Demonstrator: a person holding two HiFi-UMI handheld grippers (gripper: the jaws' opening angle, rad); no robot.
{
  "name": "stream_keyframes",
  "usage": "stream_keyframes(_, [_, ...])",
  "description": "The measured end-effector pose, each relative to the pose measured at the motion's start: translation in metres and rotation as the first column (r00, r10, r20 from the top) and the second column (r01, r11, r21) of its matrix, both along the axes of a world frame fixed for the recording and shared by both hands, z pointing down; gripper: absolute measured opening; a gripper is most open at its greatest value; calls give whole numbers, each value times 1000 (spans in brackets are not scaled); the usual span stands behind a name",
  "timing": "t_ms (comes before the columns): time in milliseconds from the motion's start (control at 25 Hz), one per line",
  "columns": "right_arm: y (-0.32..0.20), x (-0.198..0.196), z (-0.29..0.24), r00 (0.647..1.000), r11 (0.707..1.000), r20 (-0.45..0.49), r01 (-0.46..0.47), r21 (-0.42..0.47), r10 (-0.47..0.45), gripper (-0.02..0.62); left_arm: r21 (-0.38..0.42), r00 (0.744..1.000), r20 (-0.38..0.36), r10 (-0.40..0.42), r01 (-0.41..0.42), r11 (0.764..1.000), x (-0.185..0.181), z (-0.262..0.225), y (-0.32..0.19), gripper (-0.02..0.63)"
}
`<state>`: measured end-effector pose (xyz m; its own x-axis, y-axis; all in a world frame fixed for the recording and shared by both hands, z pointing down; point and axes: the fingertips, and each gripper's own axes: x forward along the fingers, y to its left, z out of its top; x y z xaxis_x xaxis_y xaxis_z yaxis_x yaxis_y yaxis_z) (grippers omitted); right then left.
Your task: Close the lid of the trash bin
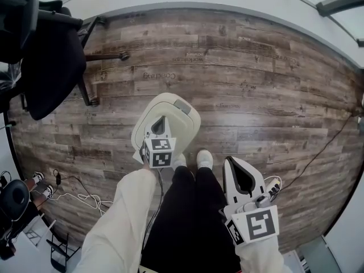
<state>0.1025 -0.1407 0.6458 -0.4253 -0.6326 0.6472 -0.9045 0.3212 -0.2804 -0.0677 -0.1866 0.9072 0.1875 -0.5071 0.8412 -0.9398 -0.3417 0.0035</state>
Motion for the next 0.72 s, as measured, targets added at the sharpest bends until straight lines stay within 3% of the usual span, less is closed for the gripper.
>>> stream_keyframes(320, [5,12,1,1000,1000,-1,0,-1,0,23,-11,1000,14,-17,18,1000,2,1,0,5])
stream_keyframes(480, [8,15,-3,1000,1000,-1,3,6,-3,23,-1,999,47,16,-16,1000,1,-1,0,5])
stream_keyframes(720, [5,16,-28,999,998,3,44,48,-44,23,83,999,5,-37,37,996,1,-61,6,5])
